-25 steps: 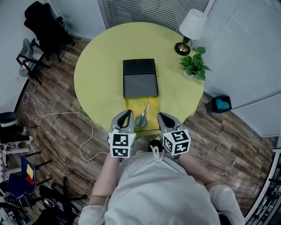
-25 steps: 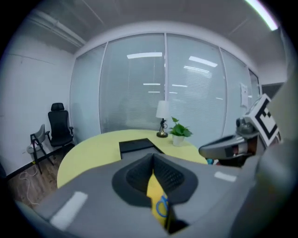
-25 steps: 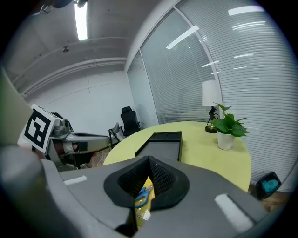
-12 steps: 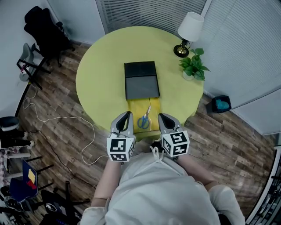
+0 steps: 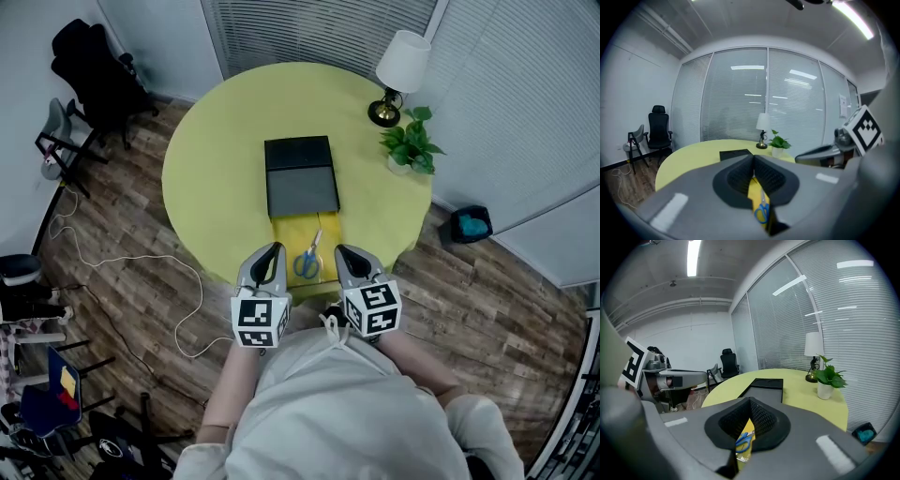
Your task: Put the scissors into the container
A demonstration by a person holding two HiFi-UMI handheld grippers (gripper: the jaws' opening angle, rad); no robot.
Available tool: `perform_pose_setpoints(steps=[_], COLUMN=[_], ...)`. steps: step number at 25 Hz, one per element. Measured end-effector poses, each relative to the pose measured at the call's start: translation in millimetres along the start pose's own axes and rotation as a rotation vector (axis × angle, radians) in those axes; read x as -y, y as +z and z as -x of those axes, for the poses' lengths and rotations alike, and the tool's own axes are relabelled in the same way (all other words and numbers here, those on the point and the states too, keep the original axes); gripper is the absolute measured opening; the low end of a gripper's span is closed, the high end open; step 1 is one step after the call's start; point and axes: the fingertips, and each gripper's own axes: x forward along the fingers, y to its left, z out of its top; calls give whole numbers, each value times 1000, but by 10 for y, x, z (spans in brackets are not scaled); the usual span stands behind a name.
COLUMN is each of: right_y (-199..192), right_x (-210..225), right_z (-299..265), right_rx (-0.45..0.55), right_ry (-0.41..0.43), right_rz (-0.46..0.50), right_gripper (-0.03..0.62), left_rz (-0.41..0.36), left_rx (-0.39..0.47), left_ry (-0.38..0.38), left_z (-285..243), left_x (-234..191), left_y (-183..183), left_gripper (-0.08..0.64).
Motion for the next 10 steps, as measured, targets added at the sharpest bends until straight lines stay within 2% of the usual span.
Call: perform_pose_setpoints(steps=[10], right_y=[6], right_x=[64], right_z=[60], right_rx=[3], right_ry=[-10], right_rz=[3], right_gripper=[0], left_rz=[-12], left_rx=[-14], left_ry=[-24], left_z=[-48], left_x=[117], left_y=[-31], left_gripper=[6])
